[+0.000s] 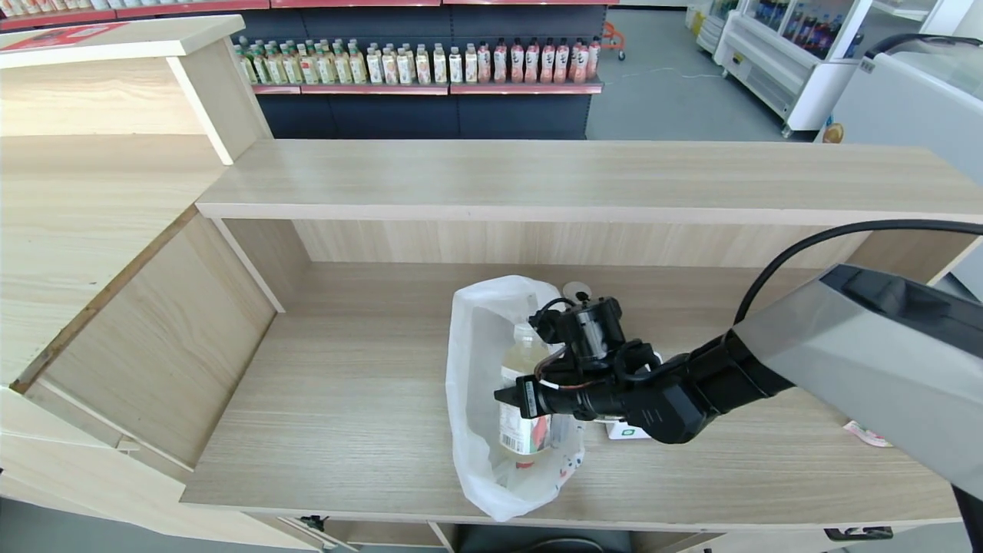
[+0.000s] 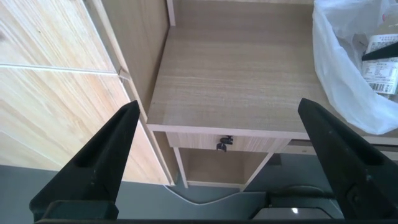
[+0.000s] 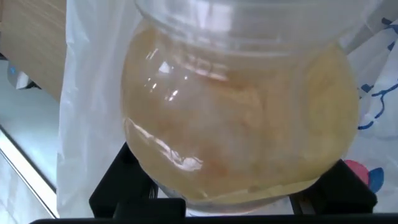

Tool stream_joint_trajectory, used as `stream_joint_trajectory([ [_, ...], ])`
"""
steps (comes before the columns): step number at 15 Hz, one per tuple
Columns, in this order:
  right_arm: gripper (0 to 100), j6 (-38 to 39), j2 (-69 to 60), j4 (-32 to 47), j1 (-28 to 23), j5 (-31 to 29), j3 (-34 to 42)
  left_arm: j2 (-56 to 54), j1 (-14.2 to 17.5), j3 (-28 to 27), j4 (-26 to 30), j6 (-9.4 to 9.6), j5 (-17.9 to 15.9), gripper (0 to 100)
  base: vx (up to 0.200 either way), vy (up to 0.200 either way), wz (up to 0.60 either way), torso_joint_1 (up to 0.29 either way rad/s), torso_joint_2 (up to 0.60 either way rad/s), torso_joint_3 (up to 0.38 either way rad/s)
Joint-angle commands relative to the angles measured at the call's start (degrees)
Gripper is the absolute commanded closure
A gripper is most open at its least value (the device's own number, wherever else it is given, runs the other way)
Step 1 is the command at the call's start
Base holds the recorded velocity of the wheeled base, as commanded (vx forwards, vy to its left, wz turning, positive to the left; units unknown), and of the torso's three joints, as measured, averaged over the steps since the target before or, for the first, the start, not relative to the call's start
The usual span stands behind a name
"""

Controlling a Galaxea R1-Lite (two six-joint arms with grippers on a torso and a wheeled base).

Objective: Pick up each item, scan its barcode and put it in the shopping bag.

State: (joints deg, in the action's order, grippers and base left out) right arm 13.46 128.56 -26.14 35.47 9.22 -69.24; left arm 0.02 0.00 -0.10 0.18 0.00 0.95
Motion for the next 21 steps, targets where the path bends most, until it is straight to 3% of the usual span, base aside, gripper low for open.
stream_joint_trajectory([
  [1, 100, -0.6, 1.1, 0.2, 0.1, 0.0, -0.3, 0.0, 0.0, 0.0, 0.0, 0.0, 0.0, 0, 0.0, 0.0, 0.0, 0.0, 0.0, 0.0],
  [2, 100, -0.6, 1.1, 0.2, 0.1, 0.0, -0.3, 0.0, 0.0, 0.0, 0.0, 0.0, 0.0, 0, 0.0, 0.0, 0.0, 0.0, 0.0, 0.0],
  [3, 0, -4.1, 1.8, 0.1, -0.4, -0.3, 0.2, 0.0, 0.0, 0.0, 0.0, 0.0, 0.0, 0, 0.0, 0.0, 0.0, 0.0, 0.0, 0.0],
  [12, 0, -3.8, -3.8, -1.5, -2.7, 1.0, -0.3, 0.0, 0.0, 0.0, 0.0, 0.0, 0.0, 0, 0.0, 0.0, 0.0, 0.0, 0.0, 0.0],
  [18, 0, -2.7, -27.6, -0.5, -13.2, 1.6, 11.5, 0.0, 0.0, 0.0, 0.0, 0.0, 0.0, 0, 0.0, 0.0, 0.0, 0.0, 0.0, 0.0],
  [21, 0, -2.5, -38.1, 6.8, -20.2, -5.2, 15.6, 0.0, 0.0, 0.1, 0.0, 0.0, 0.0, 0, 0.0, 0.0, 0.0, 0.0, 0.0, 0.0],
])
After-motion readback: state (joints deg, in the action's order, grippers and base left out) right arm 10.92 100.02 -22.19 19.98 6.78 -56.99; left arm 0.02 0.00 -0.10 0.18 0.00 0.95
